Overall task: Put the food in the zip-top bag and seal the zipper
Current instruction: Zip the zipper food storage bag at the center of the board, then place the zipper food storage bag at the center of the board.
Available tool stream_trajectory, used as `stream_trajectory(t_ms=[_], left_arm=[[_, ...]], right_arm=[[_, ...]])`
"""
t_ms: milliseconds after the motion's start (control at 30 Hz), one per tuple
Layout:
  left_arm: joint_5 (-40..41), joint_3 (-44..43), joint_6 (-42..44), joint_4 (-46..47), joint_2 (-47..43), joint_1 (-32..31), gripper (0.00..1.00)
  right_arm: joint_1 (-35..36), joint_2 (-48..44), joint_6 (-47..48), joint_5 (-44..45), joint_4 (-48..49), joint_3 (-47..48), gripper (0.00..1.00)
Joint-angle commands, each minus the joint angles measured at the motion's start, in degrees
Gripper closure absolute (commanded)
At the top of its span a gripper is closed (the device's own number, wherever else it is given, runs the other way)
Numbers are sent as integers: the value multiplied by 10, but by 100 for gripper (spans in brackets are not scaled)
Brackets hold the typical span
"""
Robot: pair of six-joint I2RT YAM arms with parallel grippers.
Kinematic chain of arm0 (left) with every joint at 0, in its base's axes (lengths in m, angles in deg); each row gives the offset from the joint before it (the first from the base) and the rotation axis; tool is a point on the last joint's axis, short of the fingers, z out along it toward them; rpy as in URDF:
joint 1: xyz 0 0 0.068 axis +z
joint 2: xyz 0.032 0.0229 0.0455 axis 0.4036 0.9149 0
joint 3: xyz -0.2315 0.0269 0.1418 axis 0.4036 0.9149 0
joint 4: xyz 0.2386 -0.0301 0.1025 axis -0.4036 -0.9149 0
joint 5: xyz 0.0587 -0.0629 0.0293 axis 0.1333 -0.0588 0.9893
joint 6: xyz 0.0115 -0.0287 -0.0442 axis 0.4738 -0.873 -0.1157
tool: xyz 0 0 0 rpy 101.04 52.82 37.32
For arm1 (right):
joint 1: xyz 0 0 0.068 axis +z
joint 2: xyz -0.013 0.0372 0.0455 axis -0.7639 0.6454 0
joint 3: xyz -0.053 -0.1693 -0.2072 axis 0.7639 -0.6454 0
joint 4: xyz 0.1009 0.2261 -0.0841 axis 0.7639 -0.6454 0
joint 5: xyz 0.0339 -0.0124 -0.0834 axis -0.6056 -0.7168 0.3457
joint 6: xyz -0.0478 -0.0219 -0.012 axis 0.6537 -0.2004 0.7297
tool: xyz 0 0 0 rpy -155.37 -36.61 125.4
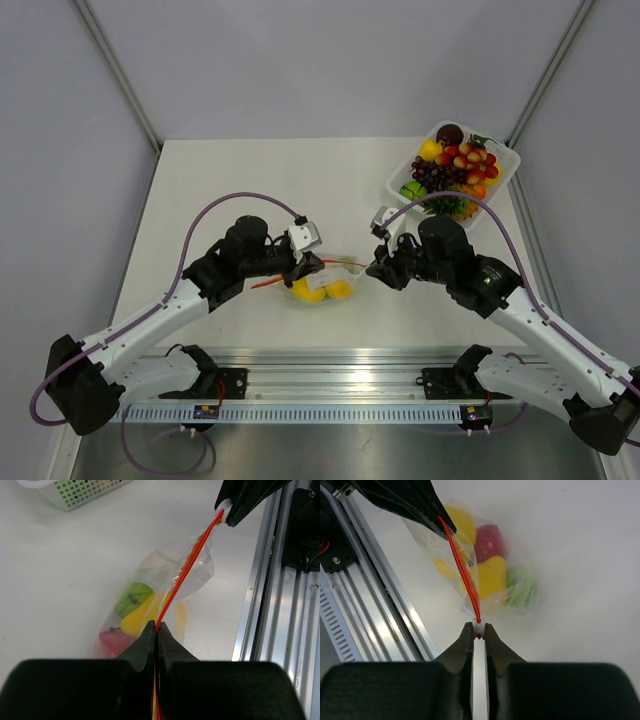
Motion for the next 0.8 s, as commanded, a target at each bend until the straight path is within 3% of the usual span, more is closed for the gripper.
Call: stream_trajectory(t_ms=[0, 33, 167, 200, 500, 767], left_arm=[[12, -31, -10, 10, -2, 10, 100], [12, -31, -10, 10, -2, 10, 100], [25, -37, -2, 1, -14, 11, 100], [28, -37, 0, -3, -19, 10, 100], [51, -51, 30, -4, -25, 11, 100], [122, -99, 71, -15, 9, 15, 100]], right_arm=[[-2, -16, -17, 35, -20, 3, 73], [-2, -16, -23, 46, -20, 8, 44], [-2, -48, -123, 146, 1, 15, 6], [-2, -66, -139, 208, 3, 16, 2], [-10, -15, -229, 433, -88, 74, 1], [-18, -29, -253, 431, -68, 52, 0]])
